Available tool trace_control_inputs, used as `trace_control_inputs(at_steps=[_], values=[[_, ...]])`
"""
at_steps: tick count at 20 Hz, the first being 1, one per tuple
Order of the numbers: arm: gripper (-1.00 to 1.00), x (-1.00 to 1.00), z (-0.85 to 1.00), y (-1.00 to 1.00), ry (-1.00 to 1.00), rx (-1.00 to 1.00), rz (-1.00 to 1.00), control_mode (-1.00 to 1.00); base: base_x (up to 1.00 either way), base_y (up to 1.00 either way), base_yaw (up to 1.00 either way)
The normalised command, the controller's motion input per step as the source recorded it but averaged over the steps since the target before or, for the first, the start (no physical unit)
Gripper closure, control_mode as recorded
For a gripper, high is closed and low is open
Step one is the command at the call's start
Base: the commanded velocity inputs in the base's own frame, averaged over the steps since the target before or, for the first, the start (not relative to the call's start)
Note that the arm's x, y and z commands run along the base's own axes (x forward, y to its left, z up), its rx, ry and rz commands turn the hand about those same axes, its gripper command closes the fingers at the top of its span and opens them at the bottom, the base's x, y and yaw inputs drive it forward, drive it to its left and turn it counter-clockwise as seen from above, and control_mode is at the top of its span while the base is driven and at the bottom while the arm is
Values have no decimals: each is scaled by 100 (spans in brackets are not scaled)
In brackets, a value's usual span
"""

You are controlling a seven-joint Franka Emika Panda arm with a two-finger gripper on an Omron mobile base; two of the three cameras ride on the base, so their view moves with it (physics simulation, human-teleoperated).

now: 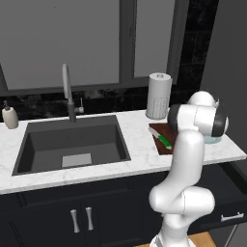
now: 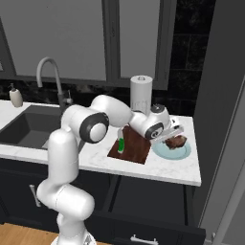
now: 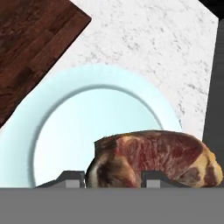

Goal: Pick up the knife from the drawer and place it on the cutting board. Then place the meat from the plate to the cutting board.

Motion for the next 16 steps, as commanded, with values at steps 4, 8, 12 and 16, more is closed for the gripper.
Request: trace_control_inputs(at_steps=[4,8,12,16], values=[[100,-2,90,62,-8,0,22,-100,0,0,0],[100,-3,74,91,-7,0,26,-100,0,0,0],[100,0,24,92,-1,4,35,-100,0,0,0],[100,0,-6,66,0,14,40,-100,0,0,0]])
